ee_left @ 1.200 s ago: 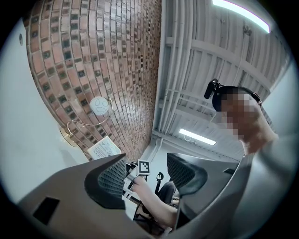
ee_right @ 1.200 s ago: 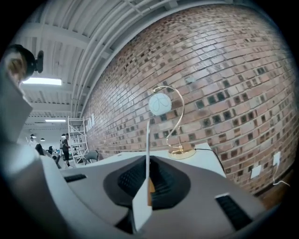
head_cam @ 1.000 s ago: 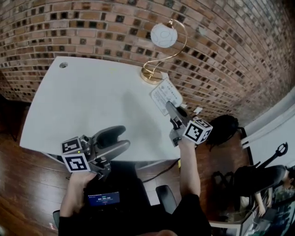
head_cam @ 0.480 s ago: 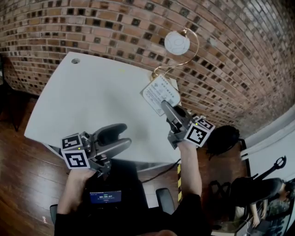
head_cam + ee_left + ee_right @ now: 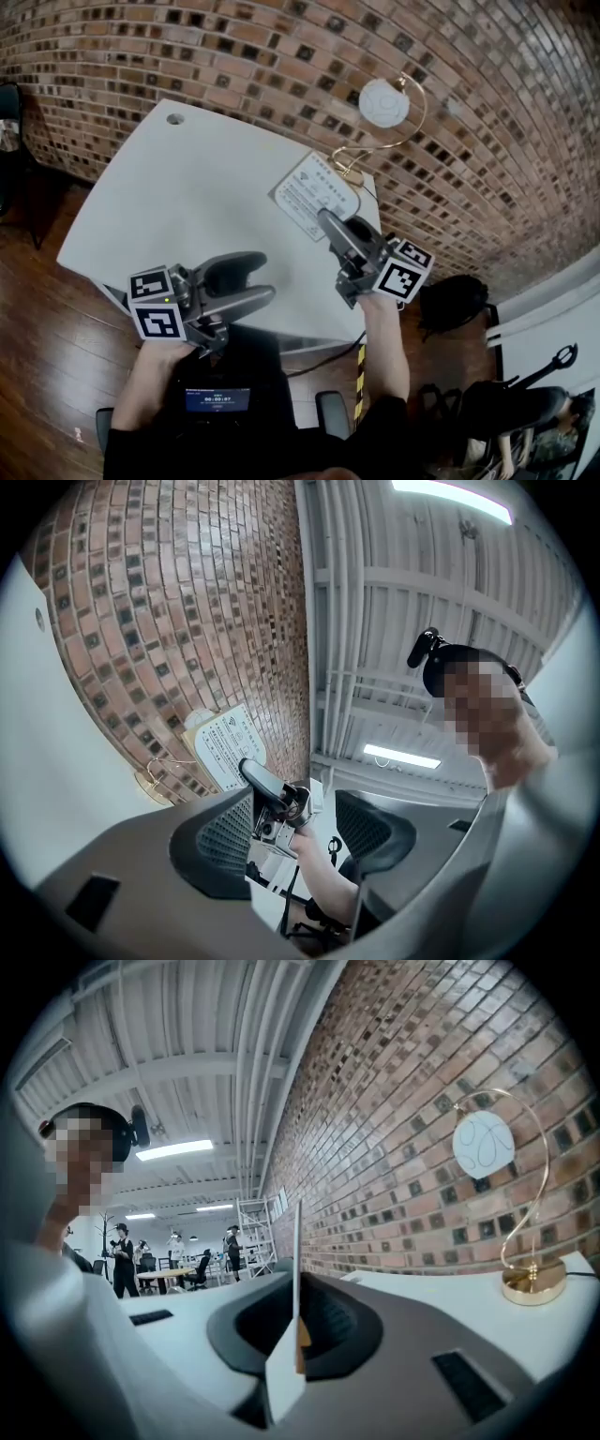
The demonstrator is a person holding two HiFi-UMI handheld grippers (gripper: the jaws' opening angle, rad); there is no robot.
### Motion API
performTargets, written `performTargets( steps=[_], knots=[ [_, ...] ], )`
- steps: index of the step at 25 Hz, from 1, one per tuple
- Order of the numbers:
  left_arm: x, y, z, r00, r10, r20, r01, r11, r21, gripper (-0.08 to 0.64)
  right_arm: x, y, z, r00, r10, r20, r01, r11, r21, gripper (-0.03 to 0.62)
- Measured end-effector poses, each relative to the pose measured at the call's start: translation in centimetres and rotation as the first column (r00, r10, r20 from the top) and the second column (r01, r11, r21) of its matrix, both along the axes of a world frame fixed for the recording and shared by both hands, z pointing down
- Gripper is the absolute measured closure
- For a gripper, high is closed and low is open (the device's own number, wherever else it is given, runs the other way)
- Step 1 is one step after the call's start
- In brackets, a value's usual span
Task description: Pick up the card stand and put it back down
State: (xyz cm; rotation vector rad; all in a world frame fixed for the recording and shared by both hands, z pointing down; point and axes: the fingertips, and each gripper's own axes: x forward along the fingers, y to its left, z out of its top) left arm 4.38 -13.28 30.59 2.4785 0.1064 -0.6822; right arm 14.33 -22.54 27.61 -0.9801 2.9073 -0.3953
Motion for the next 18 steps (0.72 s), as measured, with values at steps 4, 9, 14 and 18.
performTargets(
  steps=[4,9,14,18],
  knots=[
    [-0.4,-0.5,0.0,1.000,-0.009,-0.012,0.009,1.000,-0.003,0.299,-0.7,-0.5,0.5,0.999,-0.032,-0.001,0.032,0.999,-0.019,0.563],
    [-1.0,-1.5,0.0,1.000,-0.023,-0.012,0.023,1.000,-0.006,0.299,-1.6,-1.3,0.5,0.998,-0.066,-0.005,0.066,0.997,-0.026,0.563],
    [-1.3,-2.4,-0.1,1.000,-0.030,-0.010,0.030,1.000,-0.006,0.299,-2.3,-2.4,0.6,0.995,-0.101,-0.010,0.101,0.994,-0.033,0.563],
    [-1.3,-3.4,0.0,0.999,-0.032,-0.005,0.032,0.999,-0.015,0.299,-2.5,-3.4,0.9,0.992,-0.124,-0.003,0.124,0.991,-0.042,0.563]
  ],
)
